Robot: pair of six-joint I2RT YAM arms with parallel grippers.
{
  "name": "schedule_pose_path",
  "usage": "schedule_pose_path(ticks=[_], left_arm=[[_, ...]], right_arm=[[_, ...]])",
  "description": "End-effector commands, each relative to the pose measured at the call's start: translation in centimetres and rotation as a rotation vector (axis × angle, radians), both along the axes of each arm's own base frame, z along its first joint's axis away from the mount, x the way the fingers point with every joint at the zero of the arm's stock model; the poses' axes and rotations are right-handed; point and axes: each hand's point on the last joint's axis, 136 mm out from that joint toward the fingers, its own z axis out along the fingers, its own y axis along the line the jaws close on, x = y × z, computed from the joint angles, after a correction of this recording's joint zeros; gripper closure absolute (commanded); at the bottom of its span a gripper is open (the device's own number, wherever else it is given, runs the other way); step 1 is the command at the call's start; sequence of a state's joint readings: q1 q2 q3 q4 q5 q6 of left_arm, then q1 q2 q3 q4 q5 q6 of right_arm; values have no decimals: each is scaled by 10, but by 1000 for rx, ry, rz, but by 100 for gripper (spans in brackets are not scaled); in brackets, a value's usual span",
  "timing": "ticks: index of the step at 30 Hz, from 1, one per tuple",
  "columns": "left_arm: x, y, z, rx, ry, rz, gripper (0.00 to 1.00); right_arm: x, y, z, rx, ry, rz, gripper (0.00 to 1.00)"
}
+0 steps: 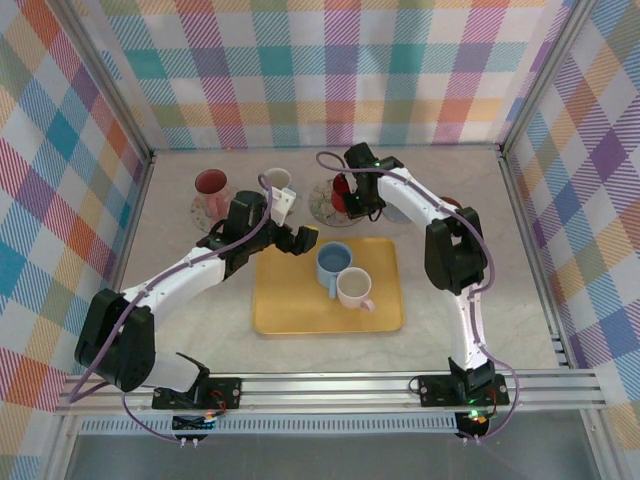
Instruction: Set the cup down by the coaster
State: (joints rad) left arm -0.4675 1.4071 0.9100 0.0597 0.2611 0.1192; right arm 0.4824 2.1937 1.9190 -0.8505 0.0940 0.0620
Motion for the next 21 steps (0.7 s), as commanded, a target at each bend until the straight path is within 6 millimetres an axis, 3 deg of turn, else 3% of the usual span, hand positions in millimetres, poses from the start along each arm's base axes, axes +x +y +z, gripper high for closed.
schedule_pose_path(ticks=[1, 11, 21], left_arm=[[9, 2, 7, -10, -39, 22, 0], [9, 6, -4, 16, -25, 37, 0], [12, 12, -4, 38, -42, 66, 0]], right_arm=[[21, -2, 16, -14, -72, -6, 100], [39, 8, 7, -11, -82, 7, 100], [38, 11, -6, -21, -59, 23, 100]])
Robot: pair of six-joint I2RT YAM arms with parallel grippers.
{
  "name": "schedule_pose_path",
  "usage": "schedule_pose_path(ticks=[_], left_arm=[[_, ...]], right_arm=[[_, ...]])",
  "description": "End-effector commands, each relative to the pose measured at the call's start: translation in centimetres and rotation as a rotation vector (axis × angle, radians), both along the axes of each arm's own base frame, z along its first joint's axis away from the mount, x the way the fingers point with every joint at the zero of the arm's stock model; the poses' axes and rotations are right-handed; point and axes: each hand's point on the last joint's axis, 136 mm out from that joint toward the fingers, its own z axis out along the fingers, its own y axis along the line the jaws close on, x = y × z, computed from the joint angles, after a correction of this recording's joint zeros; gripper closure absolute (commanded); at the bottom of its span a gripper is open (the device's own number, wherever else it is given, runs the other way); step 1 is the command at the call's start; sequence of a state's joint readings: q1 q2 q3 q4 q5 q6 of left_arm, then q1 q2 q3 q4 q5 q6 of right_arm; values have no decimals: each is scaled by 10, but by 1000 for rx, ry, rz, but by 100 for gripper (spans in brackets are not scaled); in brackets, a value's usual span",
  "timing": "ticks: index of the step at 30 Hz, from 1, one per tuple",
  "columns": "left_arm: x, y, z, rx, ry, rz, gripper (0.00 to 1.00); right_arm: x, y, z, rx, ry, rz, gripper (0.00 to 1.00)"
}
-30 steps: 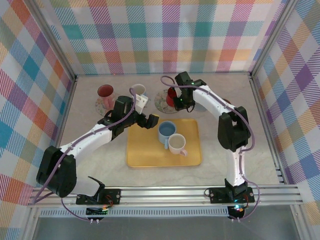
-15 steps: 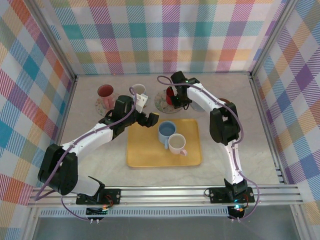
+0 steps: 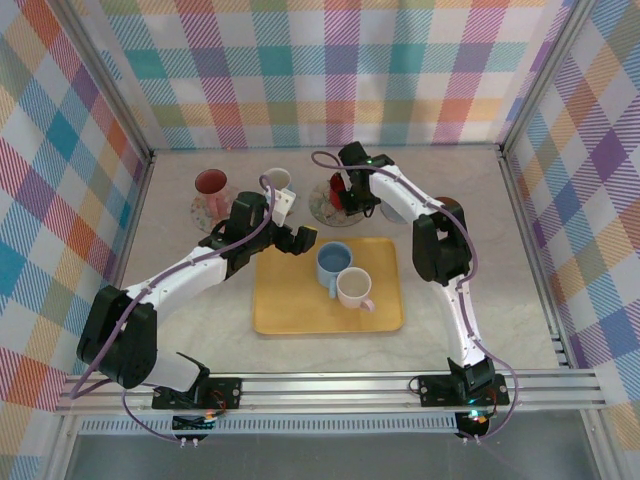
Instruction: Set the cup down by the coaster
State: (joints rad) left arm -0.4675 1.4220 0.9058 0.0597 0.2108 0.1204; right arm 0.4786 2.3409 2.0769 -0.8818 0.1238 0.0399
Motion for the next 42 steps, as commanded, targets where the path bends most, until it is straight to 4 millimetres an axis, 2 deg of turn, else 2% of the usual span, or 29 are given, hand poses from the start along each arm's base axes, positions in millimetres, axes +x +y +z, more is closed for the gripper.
schedule_pose_path(ticks=[1, 11, 14, 26, 30, 38, 42], left_arm=[[8, 6, 6, 9, -56, 29, 0], [4, 10, 1, 22, -42, 38, 0], [1, 13, 0, 23, -43, 45, 0], [-2, 13, 1, 30, -39, 30, 0], [-5, 12, 1, 27, -40, 25, 0], [-9, 15, 9, 21, -58, 30, 0], [-8, 14, 14, 16, -66, 23, 0]], right_arm=[[13, 6, 17, 18, -61, 19, 100], [11, 12, 4, -10, -63, 61, 89], [9, 12, 1, -18, -56, 66, 81], [6, 14, 8, -22, -61, 62, 66], [2, 15, 15, -11, -63, 62, 61], [-10, 16, 38, 31, -63, 71, 44], [-15, 16, 58, 55, -96, 70, 30]])
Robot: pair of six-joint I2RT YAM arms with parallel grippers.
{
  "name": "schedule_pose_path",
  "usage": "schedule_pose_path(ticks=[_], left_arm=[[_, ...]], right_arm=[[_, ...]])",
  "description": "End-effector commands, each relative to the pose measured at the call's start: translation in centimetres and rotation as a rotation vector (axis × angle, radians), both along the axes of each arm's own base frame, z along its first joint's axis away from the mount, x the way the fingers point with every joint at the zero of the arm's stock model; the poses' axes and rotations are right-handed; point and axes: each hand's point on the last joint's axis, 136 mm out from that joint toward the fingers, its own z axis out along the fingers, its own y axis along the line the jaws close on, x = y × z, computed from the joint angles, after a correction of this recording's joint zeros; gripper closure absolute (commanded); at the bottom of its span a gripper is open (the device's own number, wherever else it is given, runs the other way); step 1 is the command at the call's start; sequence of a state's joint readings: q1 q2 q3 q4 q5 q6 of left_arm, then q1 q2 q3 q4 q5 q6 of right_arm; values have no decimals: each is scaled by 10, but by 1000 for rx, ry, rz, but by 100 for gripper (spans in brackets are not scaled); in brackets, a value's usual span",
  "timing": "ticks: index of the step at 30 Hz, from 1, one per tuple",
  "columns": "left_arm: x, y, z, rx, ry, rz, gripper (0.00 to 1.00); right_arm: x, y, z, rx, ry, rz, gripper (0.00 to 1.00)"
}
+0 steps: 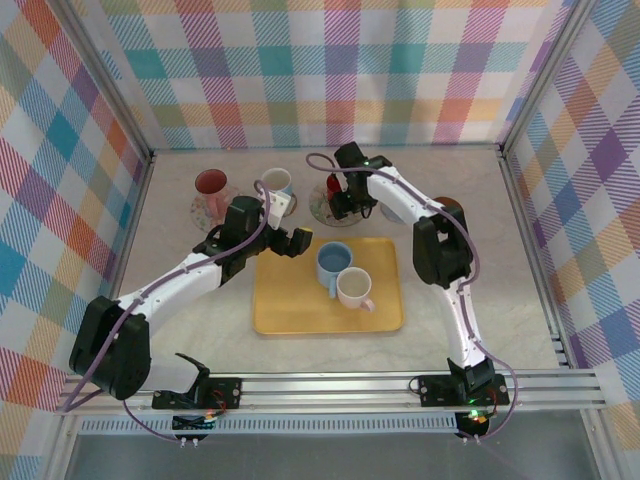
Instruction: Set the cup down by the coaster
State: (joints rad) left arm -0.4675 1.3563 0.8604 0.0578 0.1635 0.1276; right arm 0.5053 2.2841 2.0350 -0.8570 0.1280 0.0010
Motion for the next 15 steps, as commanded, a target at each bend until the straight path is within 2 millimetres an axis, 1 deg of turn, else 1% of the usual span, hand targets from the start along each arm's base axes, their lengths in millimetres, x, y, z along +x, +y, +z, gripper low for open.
schedule_pose_path(ticks=[1, 4, 7, 9, 15], left_arm=[[0, 1, 11, -5, -38, -17, 0], [-1, -3, 21, -21, -53, -31, 0], [-1, -5, 35, -50, -79, -42, 0], [-3, -9, 46, -80, -104, -61, 0], [-10, -17, 72, -126, -126, -114, 0]], right_arm=[[-8, 5, 46, 63, -64, 9, 27], [-13, 6, 62, 98, -89, 16, 20], [-19, 6, 77, 118, -101, 30, 11], [-24, 5, 87, 128, -114, 38, 1], [-40, 2, 120, 169, -147, 83, 1]])
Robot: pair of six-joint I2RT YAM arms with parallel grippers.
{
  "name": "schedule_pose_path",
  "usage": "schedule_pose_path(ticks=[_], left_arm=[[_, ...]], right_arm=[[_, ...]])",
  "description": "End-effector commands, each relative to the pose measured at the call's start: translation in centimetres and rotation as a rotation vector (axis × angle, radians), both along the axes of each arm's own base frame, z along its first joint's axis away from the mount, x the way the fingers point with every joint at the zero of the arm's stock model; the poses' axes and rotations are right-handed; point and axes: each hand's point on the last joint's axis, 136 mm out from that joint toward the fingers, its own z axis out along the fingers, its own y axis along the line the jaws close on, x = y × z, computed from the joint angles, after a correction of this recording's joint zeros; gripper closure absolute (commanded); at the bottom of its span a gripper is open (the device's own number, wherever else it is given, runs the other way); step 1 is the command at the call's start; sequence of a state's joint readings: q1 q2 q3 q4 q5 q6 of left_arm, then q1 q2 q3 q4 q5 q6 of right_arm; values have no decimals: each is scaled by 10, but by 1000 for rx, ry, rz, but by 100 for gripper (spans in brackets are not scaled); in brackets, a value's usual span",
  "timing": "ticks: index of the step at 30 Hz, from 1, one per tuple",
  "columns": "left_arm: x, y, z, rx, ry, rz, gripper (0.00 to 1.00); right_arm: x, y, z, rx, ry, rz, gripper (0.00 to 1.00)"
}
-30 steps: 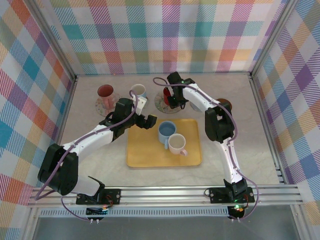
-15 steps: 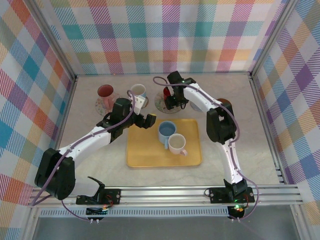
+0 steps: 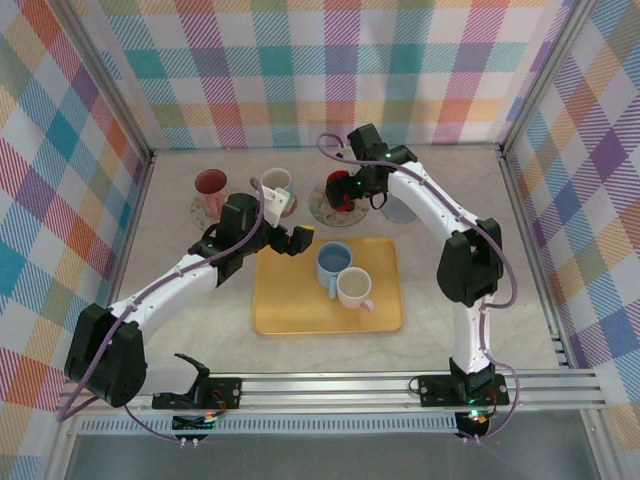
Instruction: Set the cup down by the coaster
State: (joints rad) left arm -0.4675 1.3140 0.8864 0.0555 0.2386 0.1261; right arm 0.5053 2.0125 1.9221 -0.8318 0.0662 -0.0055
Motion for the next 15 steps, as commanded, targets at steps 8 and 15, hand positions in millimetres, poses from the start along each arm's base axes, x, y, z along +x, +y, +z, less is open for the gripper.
schedule_pose_path(ticks=[8, 15], left_arm=[[-37, -11, 64, -84, -108, -160, 0], [-76, -3, 60, 1, -78, -241, 0]], right_arm=[[-54, -10, 42, 89, -89, 83, 1], [-97, -28, 39, 123, -106, 100, 1]])
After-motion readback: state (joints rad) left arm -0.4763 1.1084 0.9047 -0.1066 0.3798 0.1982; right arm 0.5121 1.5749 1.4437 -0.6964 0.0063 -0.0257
